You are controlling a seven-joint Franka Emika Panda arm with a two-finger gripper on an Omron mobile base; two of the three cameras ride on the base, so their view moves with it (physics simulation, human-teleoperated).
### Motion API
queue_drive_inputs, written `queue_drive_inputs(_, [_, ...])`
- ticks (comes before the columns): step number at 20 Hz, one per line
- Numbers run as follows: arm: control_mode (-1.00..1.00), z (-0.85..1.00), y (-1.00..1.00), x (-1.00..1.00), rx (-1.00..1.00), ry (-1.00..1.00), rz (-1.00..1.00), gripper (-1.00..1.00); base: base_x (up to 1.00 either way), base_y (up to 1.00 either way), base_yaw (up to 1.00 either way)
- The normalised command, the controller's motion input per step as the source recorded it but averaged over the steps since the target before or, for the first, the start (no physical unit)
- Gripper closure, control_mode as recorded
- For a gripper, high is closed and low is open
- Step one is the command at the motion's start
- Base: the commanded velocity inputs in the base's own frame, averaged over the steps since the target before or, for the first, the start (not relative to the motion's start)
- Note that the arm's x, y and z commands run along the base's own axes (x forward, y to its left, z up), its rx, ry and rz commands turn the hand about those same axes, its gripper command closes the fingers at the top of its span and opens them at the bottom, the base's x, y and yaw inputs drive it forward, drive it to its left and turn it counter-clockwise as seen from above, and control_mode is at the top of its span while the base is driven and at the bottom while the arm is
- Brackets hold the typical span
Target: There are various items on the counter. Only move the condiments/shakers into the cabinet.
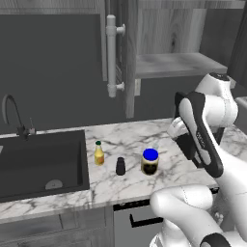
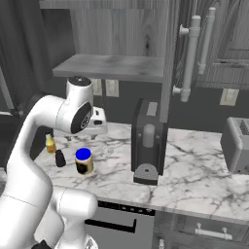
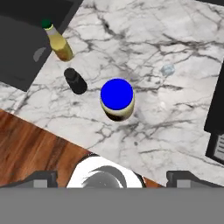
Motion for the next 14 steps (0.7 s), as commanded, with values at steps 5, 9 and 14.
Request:
queue_drive_inputs(5, [-1.0,-0.31,-0.28,-0.26,0.05,0.0,0.36,-1.0,0.0,0.0,0.0])
queue_drive_inputs(9, [-1.0,-0.25,-0.2,0.0,0.11,0.0,0.29,-1.0,0.0,0.0,0.0])
queue_drive_inputs(14, [-1.0,-0.17,-0.11,0.0,0.26,-0.02,0.23,-1.0,0.0,0.0,0.0])
